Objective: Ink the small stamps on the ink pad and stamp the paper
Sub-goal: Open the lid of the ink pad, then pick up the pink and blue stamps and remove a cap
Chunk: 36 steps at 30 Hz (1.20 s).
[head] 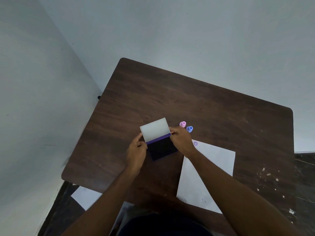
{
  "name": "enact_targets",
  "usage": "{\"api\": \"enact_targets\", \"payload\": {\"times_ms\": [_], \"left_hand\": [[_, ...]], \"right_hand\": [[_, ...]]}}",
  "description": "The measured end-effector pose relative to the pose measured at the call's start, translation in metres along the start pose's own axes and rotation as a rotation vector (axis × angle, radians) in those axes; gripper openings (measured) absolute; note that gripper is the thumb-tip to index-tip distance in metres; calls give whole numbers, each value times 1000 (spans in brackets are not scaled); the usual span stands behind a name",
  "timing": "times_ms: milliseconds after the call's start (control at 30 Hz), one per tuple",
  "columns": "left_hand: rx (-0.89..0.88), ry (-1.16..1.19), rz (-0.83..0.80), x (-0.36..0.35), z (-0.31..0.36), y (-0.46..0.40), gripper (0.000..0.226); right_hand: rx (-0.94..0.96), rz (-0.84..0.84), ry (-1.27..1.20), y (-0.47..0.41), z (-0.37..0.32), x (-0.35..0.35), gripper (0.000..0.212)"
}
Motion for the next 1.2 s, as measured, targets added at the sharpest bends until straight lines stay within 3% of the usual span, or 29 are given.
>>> {"api": "enact_targets", "payload": {"times_ms": [533,700,833,900,1067,1200], "left_hand": [[6,-76,23,-2,1,1,34],[-91,-232,139,6,21,7,33],[-184,-299,114,-4,41,11,26],[-214,-289,66,-13,51,11,24],[-246,-278,11,-28,66,11,24],[-201,-306,43,-26,64,10,21]], "right_hand": [[-106,-19,-12,0,6,-8,14],[-136,94,222,5,-1,14,10],[78,448,248,30,-29,63,11],[67,543,332,33,-31,81,12],[-89,369,531,10,-11,79,37],[-111,339,539,2,-1,73,38]]}}
Point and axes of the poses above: each hand's wrist, its own y-axis away from the middle knuckle, its own x-axis out of the back of the hand, z = x × y, the point moved 9 cm from there along -y, towards the middle knuckle, and after that the axes turned 3 degrees about -z, right-handed, at the moved point
